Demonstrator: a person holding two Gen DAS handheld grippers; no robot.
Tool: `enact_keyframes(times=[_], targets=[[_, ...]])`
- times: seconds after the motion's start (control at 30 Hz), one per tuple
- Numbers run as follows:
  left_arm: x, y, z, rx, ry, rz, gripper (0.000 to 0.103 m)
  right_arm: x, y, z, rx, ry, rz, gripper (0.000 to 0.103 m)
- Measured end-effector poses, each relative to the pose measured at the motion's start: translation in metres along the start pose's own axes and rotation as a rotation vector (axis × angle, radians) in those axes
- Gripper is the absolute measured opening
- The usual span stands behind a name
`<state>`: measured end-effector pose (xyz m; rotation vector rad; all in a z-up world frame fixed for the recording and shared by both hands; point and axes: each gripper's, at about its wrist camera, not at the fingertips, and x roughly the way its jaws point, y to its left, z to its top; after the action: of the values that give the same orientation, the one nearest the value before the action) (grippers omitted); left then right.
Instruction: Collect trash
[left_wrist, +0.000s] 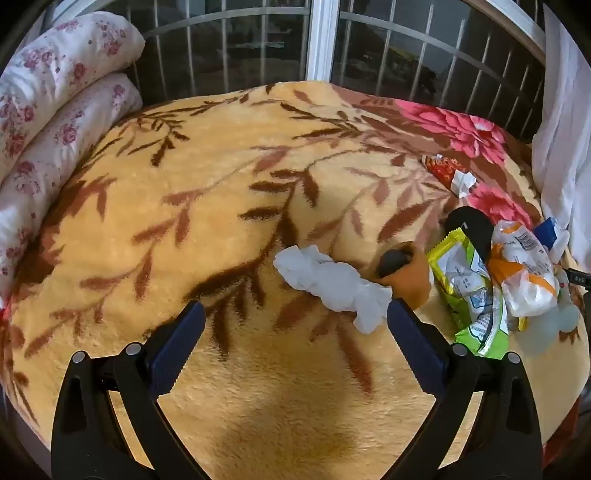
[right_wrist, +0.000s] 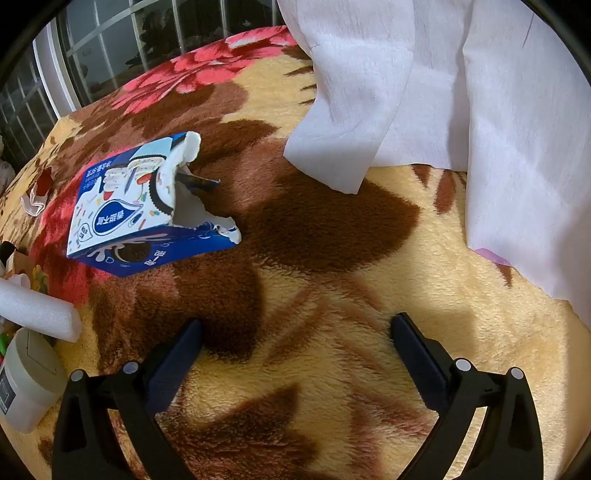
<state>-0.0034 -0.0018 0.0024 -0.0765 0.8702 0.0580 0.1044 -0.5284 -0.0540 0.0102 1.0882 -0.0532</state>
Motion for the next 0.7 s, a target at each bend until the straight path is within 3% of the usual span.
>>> enact_keyframes(times=[0.13,0.23,0.53,0.7], targets=[[0.009,-0.012,-0.010,0.033,-0.003,0.042,0.096,0.000,-0.001,0.000,0.002,-0.003,0.004,0.099],[0.014,0.001,-0.004,0.016,0.031,-0.002,0.096,-0.001,-0.002,-0.001,0.002,-0.003,0.004,0.099],[0.014,-0.003,-0.003,0.018,0.048,0.025,0.096,-0.001,-0.003,0.001,0.007,0.002,0.002,0.099],[-0.002,-0.007,-0.012,0.063,0.034,0.030,0.096,-0.018,0.007,-0.003,0.025,-0.047,-0.058,0.098]])
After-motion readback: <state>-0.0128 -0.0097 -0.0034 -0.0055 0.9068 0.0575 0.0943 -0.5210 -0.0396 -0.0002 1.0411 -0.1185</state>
